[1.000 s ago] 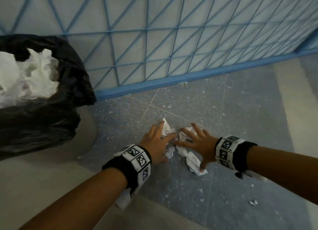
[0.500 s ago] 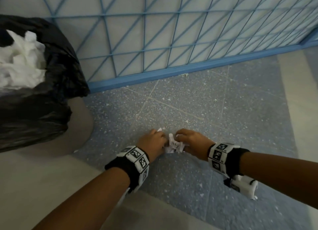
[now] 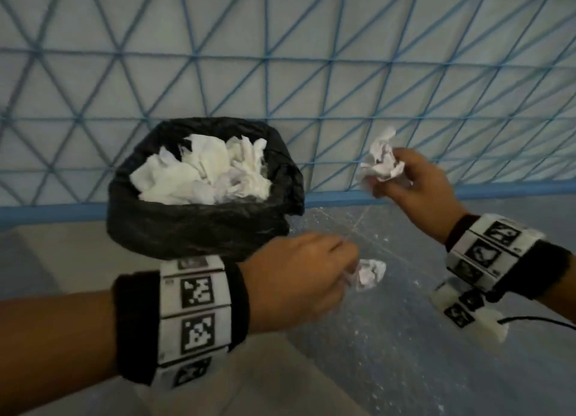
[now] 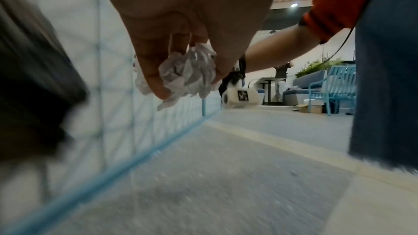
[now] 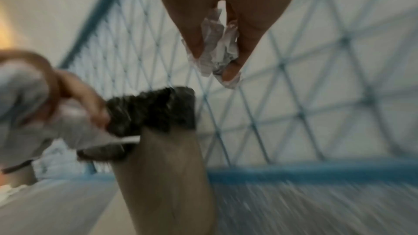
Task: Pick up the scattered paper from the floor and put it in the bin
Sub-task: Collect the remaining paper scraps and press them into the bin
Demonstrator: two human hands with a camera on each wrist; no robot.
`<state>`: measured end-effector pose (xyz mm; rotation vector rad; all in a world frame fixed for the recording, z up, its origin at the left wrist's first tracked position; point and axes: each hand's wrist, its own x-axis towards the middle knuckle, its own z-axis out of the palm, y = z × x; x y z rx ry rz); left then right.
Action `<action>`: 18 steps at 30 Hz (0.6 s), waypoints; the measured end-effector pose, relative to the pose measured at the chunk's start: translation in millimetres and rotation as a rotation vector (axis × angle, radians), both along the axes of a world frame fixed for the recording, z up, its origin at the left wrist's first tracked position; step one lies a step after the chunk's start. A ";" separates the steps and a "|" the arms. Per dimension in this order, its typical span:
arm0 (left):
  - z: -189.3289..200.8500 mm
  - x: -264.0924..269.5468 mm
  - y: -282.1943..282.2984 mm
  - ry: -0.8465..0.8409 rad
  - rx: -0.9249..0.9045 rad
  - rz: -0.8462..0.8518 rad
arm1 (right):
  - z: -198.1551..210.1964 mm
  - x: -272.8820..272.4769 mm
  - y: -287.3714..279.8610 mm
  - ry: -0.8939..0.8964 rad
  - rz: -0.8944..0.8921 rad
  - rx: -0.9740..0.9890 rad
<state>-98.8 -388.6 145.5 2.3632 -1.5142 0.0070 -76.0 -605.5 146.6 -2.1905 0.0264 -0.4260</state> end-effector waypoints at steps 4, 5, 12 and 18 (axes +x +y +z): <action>61.0 46.8 52.2 -0.120 -0.147 0.299 | 45.4 40.0 58.3 -0.154 0.137 -0.164; 69.5 61.8 64.5 -0.121 -0.143 0.403 | 52.5 49.6 74.7 -0.153 0.177 -0.289; 18.1 107.2 111.9 0.179 0.218 0.760 | 23.1 100.7 166.4 0.318 0.470 -0.749; 29.9 103.8 115.1 0.340 0.298 0.643 | 15.2 79.2 176.2 0.293 0.622 -0.614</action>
